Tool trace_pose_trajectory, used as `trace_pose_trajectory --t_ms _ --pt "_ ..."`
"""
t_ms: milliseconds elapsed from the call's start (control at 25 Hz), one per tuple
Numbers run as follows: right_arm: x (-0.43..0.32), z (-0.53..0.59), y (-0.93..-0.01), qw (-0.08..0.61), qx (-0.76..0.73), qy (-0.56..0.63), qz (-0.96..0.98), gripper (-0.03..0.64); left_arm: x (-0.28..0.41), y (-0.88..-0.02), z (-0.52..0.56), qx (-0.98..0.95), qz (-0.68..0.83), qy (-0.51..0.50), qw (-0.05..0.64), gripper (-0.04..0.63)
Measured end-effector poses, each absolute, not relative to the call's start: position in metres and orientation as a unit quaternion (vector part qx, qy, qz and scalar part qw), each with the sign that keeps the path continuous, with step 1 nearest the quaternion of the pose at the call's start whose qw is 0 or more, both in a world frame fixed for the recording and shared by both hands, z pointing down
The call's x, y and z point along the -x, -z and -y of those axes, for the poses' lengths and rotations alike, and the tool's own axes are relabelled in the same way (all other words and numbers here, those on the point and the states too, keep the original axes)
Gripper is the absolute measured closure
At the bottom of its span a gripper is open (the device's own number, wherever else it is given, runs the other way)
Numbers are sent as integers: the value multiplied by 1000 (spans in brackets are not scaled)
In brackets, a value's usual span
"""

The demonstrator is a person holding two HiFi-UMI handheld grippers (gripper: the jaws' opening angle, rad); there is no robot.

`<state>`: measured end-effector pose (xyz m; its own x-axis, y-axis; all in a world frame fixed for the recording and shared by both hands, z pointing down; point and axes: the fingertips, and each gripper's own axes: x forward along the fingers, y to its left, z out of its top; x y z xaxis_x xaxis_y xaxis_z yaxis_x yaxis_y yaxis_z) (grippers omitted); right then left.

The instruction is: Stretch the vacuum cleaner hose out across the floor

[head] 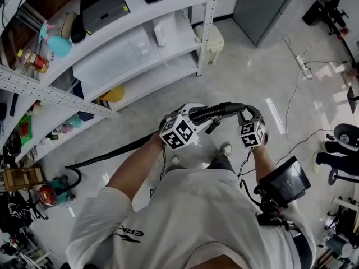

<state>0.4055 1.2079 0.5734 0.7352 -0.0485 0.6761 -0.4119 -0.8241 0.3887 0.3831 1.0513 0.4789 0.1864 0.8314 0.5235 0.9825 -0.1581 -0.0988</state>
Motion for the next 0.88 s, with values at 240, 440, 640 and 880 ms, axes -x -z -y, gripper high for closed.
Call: trace_pose_trajectory --t_ms 240,440,640,880 --pt "-419 -1239 -575 276 -885 -327 183 472 -387 -481 -1084 758 582 195 221 419" --pt "-430 -1270 -577 295 -875 -320 211 472 -388 -485 -1115 769 563 207 222 419" --pt "-442 -1300 -576 302 -872 -313 223 472 -394 -484 -1147 774 552 212 224 419" --pt "-451 -1341 -578 302 -871 -310 231 472 -400 -485 -1190 779 545 214 226 419"
